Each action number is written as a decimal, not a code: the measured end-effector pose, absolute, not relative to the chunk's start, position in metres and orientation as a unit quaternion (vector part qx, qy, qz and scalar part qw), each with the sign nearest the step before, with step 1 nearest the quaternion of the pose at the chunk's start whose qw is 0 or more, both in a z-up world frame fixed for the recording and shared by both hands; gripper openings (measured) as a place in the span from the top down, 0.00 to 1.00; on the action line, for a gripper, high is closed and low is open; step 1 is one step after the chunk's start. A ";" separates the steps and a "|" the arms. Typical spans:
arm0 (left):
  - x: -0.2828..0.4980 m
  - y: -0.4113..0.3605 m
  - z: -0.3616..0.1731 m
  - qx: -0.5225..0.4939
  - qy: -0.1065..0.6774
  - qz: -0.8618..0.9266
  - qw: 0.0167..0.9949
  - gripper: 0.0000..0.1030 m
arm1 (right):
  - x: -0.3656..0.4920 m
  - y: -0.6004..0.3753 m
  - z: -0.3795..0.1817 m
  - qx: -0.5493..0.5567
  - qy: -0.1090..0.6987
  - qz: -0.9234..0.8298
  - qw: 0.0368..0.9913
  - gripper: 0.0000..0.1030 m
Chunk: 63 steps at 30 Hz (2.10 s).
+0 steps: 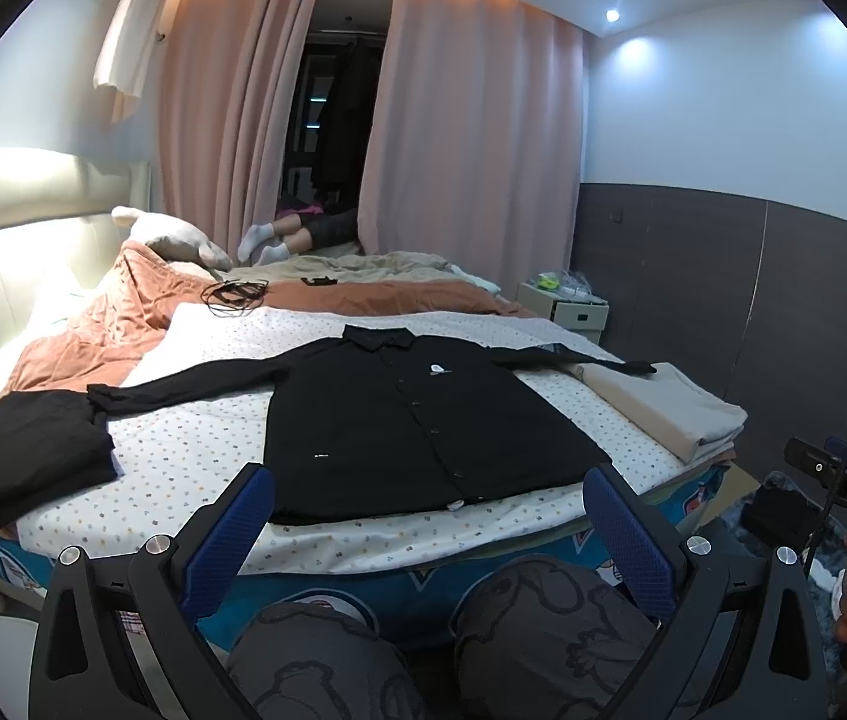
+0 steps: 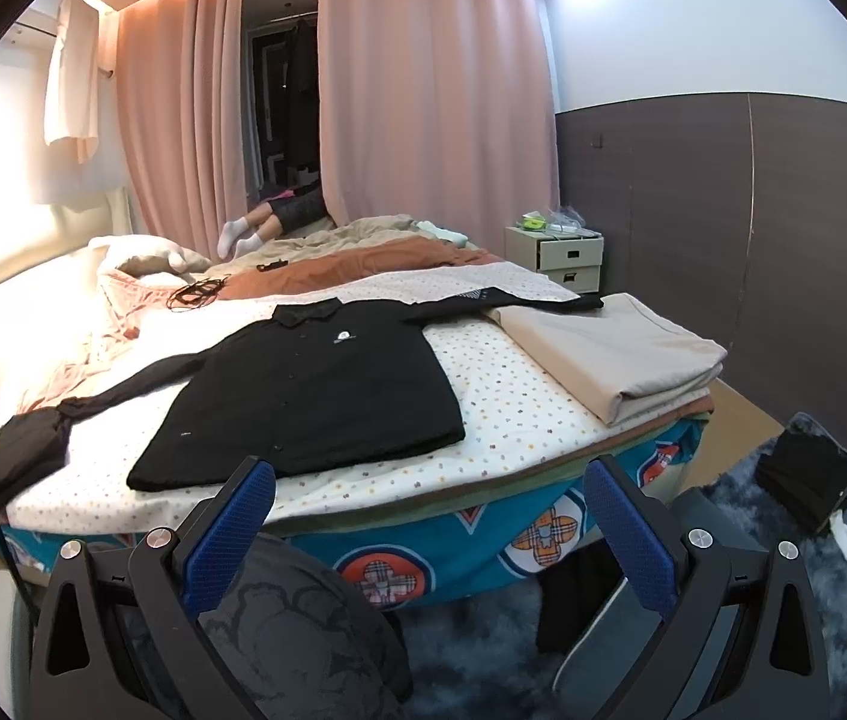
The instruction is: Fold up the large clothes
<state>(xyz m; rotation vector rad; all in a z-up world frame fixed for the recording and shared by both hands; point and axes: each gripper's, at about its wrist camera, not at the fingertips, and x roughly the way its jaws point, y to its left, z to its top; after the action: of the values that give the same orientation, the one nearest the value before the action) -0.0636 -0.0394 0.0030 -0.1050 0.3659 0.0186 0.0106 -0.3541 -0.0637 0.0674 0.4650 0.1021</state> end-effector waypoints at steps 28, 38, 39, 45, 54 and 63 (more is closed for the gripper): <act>-0.084 -0.034 0.006 -0.052 0.170 0.014 0.984 0.00 | -0.003 -0.349 -0.059 0.027 0.218 0.066 0.973 0.00; -0.089 -0.028 0.008 -0.060 0.162 0.017 0.985 0.00 | -0.001 -0.339 -0.060 0.028 0.219 0.076 0.972 0.00; -0.090 -0.029 0.008 -0.058 0.162 0.017 0.985 0.00 | -0.001 -0.340 -0.060 0.030 0.218 0.077 0.972 0.00; -0.089 -0.028 0.009 -0.056 0.160 0.019 0.985 0.00 | 0.002 -0.344 -0.061 0.050 0.220 0.086 0.970 0.00; -0.080 -0.019 0.010 -0.056 0.161 0.022 0.985 0.00 | 0.017 -0.338 -0.064 0.059 0.228 0.085 0.968 0.00; -0.049 0.002 0.011 -0.061 0.171 0.033 0.983 0.00 | 0.050 -0.315 -0.061 0.042 0.234 0.088 0.967 0.00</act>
<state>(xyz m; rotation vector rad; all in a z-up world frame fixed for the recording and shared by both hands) -0.0486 0.0019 0.0106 -0.1227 0.3444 0.0659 0.0499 -0.3149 -0.0612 0.0857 0.4726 0.1771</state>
